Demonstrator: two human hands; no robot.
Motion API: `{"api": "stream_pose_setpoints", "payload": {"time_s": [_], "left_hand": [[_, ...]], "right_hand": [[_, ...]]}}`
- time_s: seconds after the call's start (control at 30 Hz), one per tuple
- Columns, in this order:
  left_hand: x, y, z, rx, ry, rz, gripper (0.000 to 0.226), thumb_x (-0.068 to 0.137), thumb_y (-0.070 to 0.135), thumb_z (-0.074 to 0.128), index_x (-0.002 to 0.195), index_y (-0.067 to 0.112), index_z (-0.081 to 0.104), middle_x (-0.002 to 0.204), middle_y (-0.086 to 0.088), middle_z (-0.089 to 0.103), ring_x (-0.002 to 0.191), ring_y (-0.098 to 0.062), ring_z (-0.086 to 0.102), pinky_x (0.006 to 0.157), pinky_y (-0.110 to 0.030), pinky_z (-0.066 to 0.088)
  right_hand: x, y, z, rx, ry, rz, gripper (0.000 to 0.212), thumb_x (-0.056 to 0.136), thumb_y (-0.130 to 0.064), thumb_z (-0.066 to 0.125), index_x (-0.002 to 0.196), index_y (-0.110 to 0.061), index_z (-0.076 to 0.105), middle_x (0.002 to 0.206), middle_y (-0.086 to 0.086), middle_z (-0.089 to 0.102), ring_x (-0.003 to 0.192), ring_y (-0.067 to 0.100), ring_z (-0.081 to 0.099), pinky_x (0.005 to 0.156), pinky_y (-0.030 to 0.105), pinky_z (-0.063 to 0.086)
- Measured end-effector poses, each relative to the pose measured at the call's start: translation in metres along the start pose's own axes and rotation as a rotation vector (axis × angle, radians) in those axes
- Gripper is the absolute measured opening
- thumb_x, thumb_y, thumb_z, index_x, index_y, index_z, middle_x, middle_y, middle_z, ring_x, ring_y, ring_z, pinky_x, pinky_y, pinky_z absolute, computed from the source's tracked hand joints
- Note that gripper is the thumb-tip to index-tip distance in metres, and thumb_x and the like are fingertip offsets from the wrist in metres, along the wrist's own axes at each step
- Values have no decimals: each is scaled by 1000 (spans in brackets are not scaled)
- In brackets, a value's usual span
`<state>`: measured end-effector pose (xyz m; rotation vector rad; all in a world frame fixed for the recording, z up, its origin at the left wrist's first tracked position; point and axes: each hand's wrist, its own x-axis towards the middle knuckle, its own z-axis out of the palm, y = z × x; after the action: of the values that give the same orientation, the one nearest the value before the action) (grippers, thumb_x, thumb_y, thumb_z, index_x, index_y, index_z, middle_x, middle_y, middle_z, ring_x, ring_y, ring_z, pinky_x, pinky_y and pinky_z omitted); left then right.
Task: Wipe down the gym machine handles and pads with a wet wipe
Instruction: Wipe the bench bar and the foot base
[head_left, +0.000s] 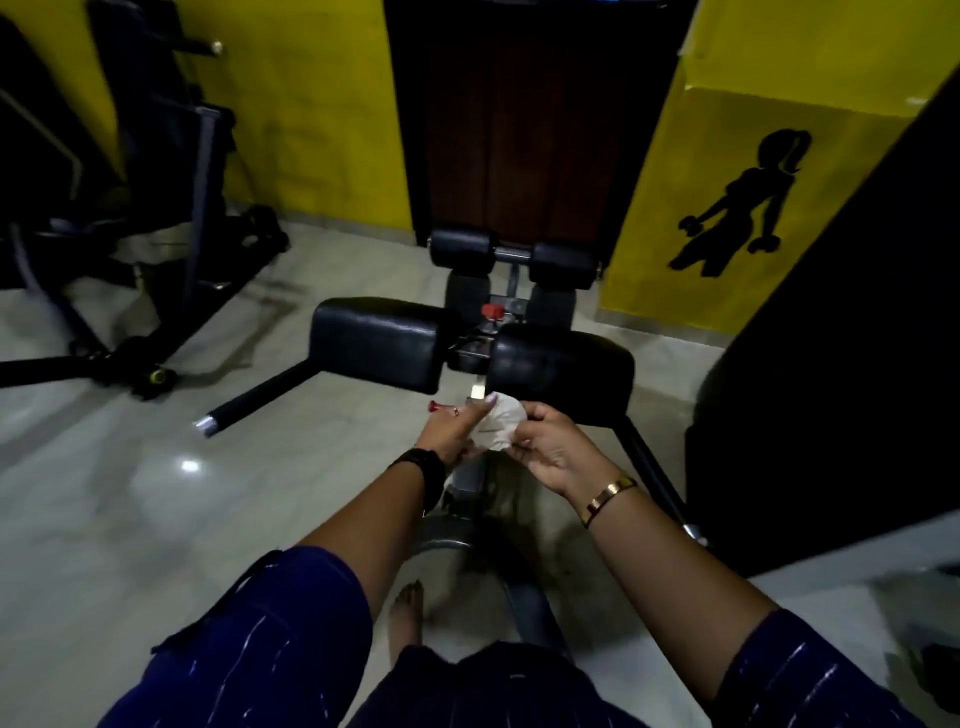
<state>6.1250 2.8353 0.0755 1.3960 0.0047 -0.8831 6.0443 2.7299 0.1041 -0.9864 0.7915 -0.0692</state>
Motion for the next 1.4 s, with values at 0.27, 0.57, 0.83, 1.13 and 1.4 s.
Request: {"api": "stream_pose_setpoints", "payload": {"time_s": [0.27,0.57,0.83,1.13,1.4], "left_hand": [[-43,12,-62,-135,195,70,21,97,-6,47,115,-8,58,68,-6,69,51,-7,65,53,-16,53],[-57,12,-117,-322,358,142,22,99,0,48,117,0,60,92,-12,65,78,-19,64,62,-19,57],[-55,28,-179,-253,378,156,29,91,-8,59,111,12,53,94,-10,64,78,-18,64,62,-19,57],[-39,59,-240,-400,430,235,22,94,-12,47,94,6,59,74,-8,69,62,-12,67,63,-17,55],[-32,42,-311,-163,764,318,38,102,6,42,139,1,49,144,-9,49,131,-14,44,102,-17,31]], "right_hand": [[1,18,62,-5,-141,71,25,93,14,39,87,-7,52,61,6,62,44,6,58,57,22,50],[10,43,121,-70,-249,140,15,94,3,49,88,-10,55,87,13,62,65,17,63,55,21,54],[26,58,183,-177,-256,162,6,94,-9,58,88,-10,56,82,10,65,72,19,63,61,27,53],[53,58,247,-66,-232,197,13,101,-11,43,96,-8,54,87,13,64,68,24,64,54,32,58],[78,85,274,-16,-319,178,13,91,11,52,94,-2,50,98,19,60,84,30,63,62,29,60]]}}
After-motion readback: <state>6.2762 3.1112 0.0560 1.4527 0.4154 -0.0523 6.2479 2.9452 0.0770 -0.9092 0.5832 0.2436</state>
